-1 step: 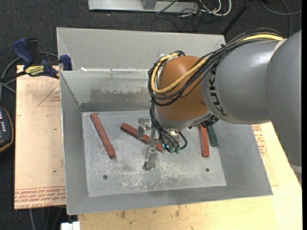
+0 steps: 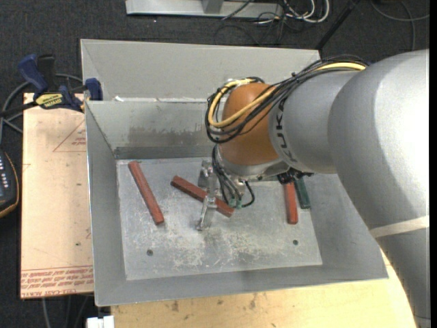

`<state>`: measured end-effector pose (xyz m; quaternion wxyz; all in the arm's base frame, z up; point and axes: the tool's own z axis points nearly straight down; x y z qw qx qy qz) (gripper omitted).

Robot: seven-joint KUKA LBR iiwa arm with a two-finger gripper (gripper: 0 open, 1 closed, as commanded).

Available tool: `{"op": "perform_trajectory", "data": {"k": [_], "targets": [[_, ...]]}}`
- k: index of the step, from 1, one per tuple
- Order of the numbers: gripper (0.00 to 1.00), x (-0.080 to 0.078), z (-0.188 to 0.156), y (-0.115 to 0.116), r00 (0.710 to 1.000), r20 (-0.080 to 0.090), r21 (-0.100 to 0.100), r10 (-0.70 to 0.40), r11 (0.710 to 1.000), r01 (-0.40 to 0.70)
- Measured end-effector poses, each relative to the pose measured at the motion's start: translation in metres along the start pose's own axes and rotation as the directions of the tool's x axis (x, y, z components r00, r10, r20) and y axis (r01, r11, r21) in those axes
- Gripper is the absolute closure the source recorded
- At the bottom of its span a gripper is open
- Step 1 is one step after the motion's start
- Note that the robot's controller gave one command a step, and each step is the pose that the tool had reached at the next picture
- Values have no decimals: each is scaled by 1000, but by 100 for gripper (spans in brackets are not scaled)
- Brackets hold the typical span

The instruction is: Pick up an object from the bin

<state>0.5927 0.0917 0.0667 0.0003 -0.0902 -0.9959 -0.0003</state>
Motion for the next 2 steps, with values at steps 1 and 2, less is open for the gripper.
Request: {"op": "perform_trajectory", "data": {"k": [1,2], "targets": [[0,-1,-1,1,1000,2,-2,0,1000,0],[0,-1,-1,2,1000,2,-2,0,1000,0]]}}
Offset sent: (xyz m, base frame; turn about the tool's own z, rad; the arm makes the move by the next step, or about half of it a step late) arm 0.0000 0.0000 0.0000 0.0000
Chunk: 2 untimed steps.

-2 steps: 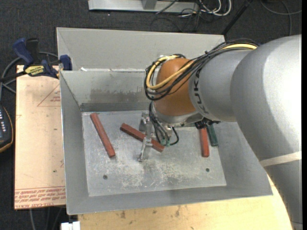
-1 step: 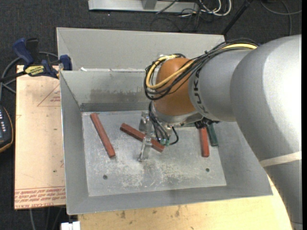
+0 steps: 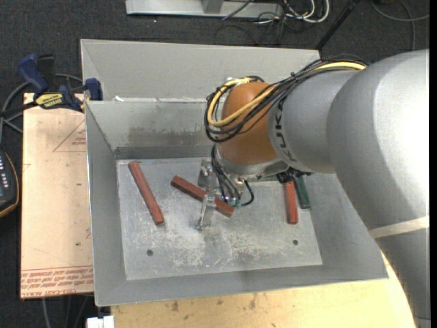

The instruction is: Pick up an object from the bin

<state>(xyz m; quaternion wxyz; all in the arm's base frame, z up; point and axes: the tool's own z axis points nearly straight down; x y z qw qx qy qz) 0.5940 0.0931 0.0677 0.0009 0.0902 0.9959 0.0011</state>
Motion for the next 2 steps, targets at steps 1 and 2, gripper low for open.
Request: {"op": "perform_trajectory", "data": {"k": [1,2], "targets": [[0,0,0,1,1000,0,0,0,1000,0],[0,-1,-1,1,1000,0,0,1,1000,-1]]}}
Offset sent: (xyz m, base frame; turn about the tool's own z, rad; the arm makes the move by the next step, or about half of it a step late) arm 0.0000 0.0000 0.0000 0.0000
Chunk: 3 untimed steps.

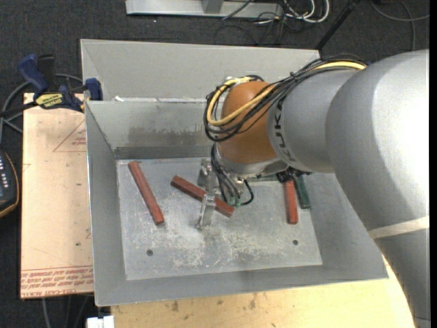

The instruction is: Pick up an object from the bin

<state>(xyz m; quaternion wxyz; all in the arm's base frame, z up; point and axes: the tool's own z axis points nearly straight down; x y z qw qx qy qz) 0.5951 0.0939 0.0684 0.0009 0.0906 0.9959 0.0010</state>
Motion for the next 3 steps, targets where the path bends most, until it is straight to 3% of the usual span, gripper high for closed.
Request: {"op": "perform_trajectory", "data": {"k": [1,3], "targets": [[100,0,-1,0,1000,0,-1,0,1000,0],[100,-3,-50,1,1000,3,-1,0,1000,0]]}}
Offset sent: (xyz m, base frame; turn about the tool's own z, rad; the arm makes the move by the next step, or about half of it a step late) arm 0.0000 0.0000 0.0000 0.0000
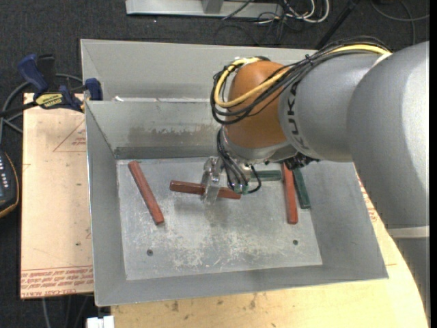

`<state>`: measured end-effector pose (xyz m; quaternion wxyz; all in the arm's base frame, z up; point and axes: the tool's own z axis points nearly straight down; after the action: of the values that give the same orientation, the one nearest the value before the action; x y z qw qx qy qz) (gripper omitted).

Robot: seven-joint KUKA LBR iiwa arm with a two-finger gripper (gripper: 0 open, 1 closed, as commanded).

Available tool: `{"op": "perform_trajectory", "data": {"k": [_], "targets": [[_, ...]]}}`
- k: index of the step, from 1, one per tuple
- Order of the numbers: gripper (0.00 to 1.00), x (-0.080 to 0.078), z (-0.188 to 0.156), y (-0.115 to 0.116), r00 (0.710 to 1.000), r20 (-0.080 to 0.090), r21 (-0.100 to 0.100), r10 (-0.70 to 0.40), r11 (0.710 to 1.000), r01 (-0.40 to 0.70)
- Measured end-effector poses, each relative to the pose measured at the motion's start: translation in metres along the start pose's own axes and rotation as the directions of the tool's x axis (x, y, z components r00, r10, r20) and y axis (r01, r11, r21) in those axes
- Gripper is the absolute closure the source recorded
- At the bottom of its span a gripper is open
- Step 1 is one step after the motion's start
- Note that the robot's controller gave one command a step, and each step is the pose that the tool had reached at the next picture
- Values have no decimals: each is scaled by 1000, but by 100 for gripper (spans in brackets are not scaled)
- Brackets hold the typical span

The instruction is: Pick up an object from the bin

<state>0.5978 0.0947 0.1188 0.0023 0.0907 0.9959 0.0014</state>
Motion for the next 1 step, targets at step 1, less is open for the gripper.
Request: {"op": "perform_trajectory", "data": {"k": [1], "targets": [[100,-2,-43,1,1000,2,0,-1,1000,1]]}}
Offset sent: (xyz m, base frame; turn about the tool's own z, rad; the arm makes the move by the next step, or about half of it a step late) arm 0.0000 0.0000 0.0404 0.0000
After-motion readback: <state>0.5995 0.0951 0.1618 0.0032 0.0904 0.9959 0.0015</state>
